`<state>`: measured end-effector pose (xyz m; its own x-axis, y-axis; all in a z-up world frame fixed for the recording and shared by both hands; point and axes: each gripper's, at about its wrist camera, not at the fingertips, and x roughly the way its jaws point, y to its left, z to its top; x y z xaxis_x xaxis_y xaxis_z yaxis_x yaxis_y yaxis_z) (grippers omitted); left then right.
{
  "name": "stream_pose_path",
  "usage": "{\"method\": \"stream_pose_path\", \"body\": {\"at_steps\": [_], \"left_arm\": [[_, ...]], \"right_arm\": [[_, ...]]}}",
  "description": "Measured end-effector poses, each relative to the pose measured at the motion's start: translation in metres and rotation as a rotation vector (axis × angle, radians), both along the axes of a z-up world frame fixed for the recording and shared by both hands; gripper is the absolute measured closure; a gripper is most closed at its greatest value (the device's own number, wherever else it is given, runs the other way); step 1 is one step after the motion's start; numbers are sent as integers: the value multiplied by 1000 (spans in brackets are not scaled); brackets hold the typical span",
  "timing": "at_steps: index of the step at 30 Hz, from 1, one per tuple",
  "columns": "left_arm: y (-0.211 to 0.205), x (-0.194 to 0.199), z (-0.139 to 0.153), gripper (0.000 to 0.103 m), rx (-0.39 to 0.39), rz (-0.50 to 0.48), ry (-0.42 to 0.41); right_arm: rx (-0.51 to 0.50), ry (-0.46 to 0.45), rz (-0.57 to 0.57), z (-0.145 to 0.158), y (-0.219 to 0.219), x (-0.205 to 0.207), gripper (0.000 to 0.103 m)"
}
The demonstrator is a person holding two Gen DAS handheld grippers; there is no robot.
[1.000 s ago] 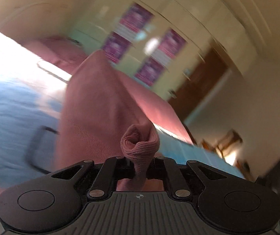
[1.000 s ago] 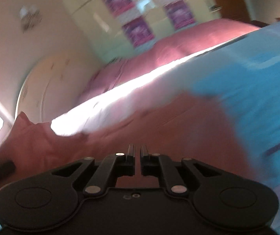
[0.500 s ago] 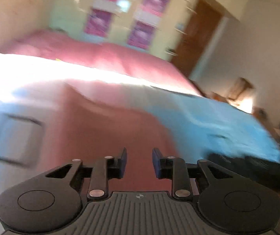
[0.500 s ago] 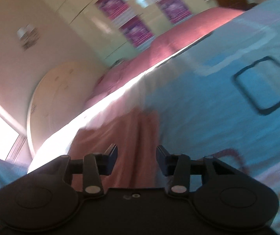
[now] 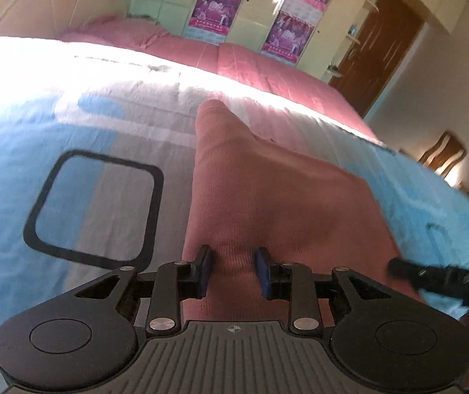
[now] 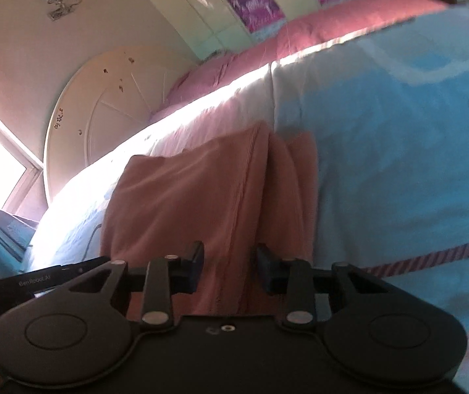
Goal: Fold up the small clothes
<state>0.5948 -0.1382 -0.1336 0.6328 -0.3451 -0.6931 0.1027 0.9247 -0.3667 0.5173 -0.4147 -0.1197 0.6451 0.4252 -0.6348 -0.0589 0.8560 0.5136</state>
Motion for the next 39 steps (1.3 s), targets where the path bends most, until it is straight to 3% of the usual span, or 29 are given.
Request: {"method": "stream_pose_path", "body": {"at_steps": [5, 7, 9, 12, 15, 20, 24, 28, 31, 34, 36, 39], "left_arm": [[-2, 17, -17, 73, -50, -21, 25], [-5, 20, -16, 72, -24, -38, 21], [-10, 23, -9, 72, 18, -59, -4], [-17, 13, 10, 73, 89, -82, -126], [-34, 18, 12, 73, 82, -190, -110], [-77, 14, 11, 73, 175, -295, -92], [-93, 11, 11, 73, 171, -317, -76], [-87, 8, 13, 73, 144, -309, -54], [-87, 16, 5, 73, 145, -316, -38], [-79, 26, 21, 73, 124, -318, -102], [-71, 41, 26, 73, 136, -293, -133], [-59, 72, 23, 73, 96, -251, -143]], "right_arm": [[-54, 6, 45, -1, 16, 8, 63], [-93, -2, 76, -2, 30, 13, 69], [-151, 0, 97, 0, 41, 16, 91], [-241, -37, 101, 11, 54, 14, 94], [-283, -84, 88, 28, 55, 4, 94], [-279, -96, 63, 45, 29, -17, 95], [-293, -4, 32, 9, 15, -8, 95], [-293, -47, 27, 23, 13, -18, 95], [-316, 0, 35, 6, 16, -4, 95], [-321, 1, 34, 16, 16, -1, 86], [-341, -39, -8, 30, 8, -4, 66], [-357, -80, -45, 42, -1, 13, 72]]}}
